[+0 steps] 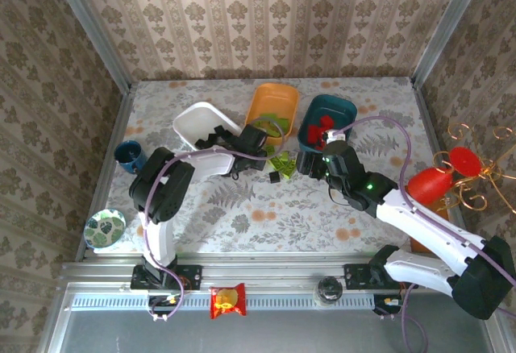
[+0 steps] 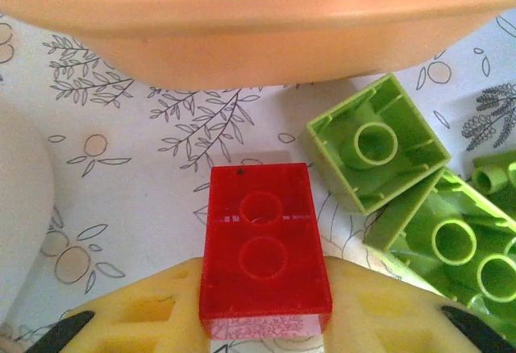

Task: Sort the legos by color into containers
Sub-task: Pick up the lego from the center of the table, then place the lego in the container.

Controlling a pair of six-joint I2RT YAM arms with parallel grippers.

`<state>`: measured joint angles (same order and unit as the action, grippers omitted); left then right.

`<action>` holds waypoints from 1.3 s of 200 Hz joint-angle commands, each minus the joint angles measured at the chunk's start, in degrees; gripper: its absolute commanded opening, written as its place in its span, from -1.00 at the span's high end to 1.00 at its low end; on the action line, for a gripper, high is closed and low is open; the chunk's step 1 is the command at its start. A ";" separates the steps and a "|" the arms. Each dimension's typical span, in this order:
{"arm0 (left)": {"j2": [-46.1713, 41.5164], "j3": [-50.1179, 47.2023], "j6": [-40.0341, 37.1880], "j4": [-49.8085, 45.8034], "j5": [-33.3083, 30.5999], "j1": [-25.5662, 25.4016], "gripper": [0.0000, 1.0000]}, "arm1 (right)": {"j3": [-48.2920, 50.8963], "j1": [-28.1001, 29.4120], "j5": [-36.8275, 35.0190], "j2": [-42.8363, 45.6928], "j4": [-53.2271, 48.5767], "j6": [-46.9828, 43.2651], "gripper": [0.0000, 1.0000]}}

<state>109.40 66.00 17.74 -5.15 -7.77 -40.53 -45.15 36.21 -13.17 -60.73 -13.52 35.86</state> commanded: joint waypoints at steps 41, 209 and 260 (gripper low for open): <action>-6.58 7.16 -0.92 -3.14 3.98 -6.43 0.37 | 4.71 -0.69 -8.97 5.72 -2.61 4.22 -0.40; 23.92 46.76 9.17 0.23 24.99 -6.71 -0.26 | 7.90 -0.87 -14.61 19.07 -10.24 7.36 -0.43; 8.24 30.32 11.08 9.11 25.12 -4.08 -0.65 | 6.70 -0.87 -9.89 14.52 -7.14 5.99 -0.50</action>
<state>128.29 102.56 26.85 -2.81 16.14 -45.91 -36.58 35.62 -25.91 -44.71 -23.38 43.11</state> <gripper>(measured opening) 0.803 0.742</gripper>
